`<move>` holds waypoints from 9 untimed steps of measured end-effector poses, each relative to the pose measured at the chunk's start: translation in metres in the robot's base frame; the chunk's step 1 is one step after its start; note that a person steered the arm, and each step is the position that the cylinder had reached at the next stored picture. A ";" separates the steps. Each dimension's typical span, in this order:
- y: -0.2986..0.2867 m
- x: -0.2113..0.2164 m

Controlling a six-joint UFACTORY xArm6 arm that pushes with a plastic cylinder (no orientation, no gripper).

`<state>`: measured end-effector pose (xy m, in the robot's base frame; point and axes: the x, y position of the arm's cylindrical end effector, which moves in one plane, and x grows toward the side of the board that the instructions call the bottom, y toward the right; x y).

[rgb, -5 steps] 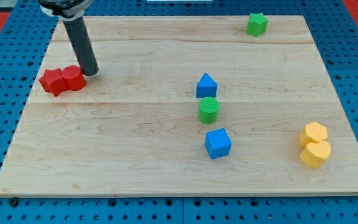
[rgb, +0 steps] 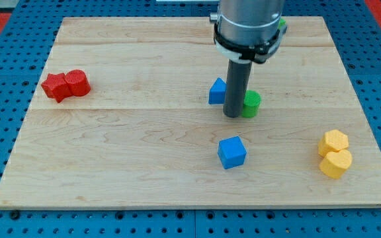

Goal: Move the triangle to the top left side

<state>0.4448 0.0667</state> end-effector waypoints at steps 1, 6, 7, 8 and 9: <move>-0.022 -0.028; -0.048 -0.031; -0.048 -0.045; -0.048 -0.061; -0.010 -0.053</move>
<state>0.3915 0.0570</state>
